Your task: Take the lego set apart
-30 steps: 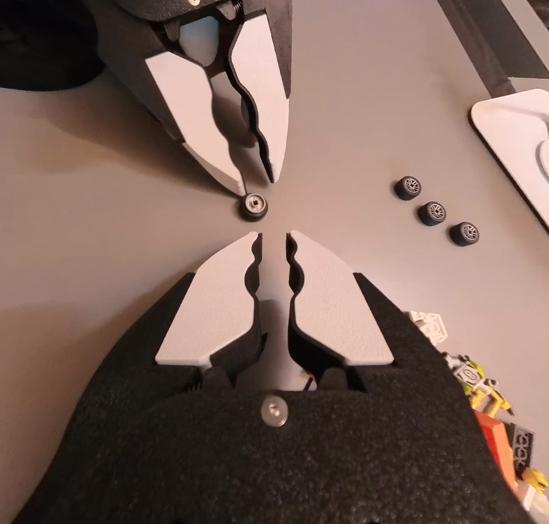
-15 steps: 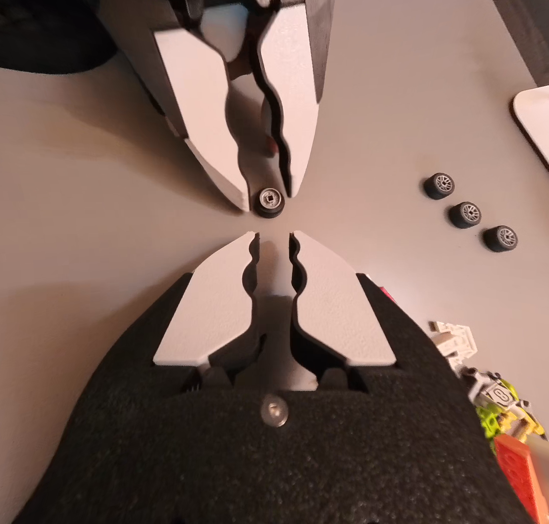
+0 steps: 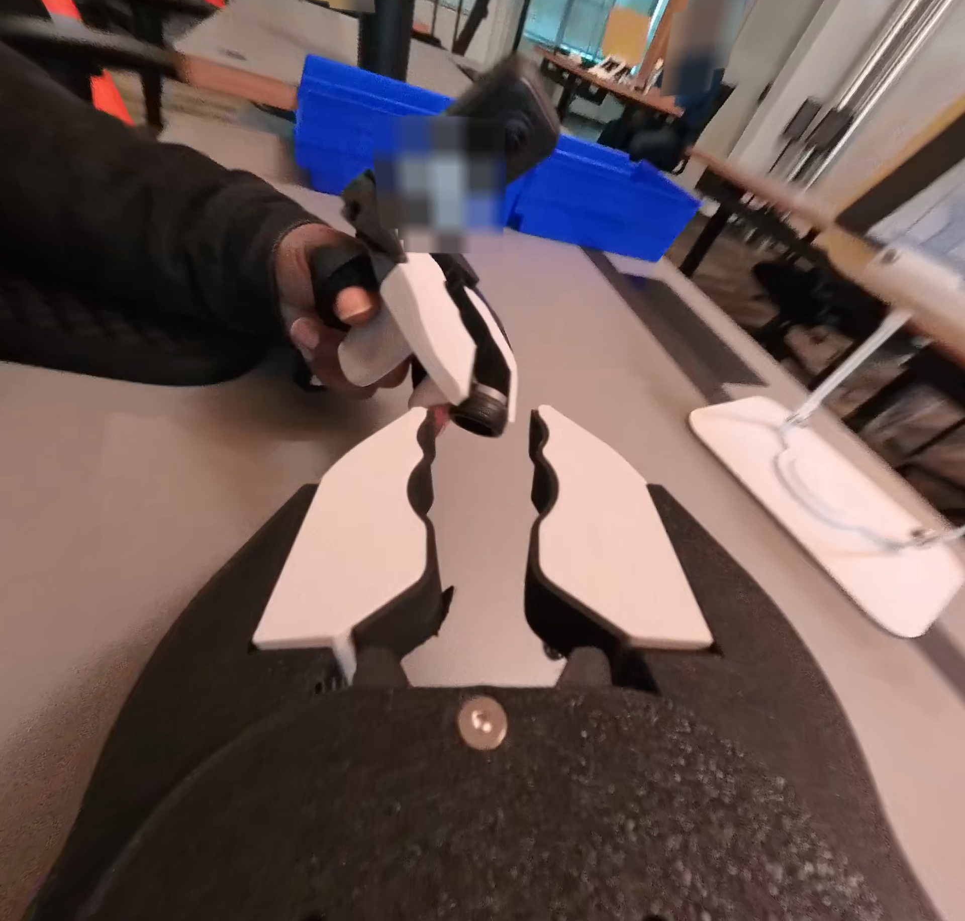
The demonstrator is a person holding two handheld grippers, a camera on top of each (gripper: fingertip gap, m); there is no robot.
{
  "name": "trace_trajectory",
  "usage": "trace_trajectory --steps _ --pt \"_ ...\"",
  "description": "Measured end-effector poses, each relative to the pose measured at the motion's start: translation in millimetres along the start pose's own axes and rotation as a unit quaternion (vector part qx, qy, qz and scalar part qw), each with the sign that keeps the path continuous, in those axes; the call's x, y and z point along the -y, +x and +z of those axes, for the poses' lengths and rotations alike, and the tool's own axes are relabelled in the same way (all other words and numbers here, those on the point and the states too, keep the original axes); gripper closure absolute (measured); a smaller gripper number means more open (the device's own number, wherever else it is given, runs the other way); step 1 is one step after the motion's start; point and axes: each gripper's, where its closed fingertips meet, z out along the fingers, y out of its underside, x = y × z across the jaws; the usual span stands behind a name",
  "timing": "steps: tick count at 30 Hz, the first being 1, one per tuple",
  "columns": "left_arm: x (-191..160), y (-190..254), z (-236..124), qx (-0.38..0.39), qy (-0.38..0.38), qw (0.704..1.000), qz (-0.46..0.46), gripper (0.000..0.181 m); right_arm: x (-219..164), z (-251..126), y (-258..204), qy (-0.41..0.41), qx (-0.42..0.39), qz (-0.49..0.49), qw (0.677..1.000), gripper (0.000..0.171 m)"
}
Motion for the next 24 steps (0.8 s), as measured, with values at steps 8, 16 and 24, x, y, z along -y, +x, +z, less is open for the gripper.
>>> trace_trajectory --steps 8,16,24 --pt "6.3 1.4 4.3 -0.025 0.043 0.994 -0.1 0.161 6.6 2.7 6.2 -0.003 -0.081 -0.092 0.992 0.15" --pt "13.6 4.2 -8.7 -0.011 0.036 0.999 -0.025 0.16 9.6 -7.7 8.7 0.062 0.048 0.148 0.986 0.151" --pt "2.1 15.6 1.2 0.09 -0.03 0.963 0.251 0.164 19.7 -11.8 0.2 0.112 0.204 0.385 0.893 0.151"
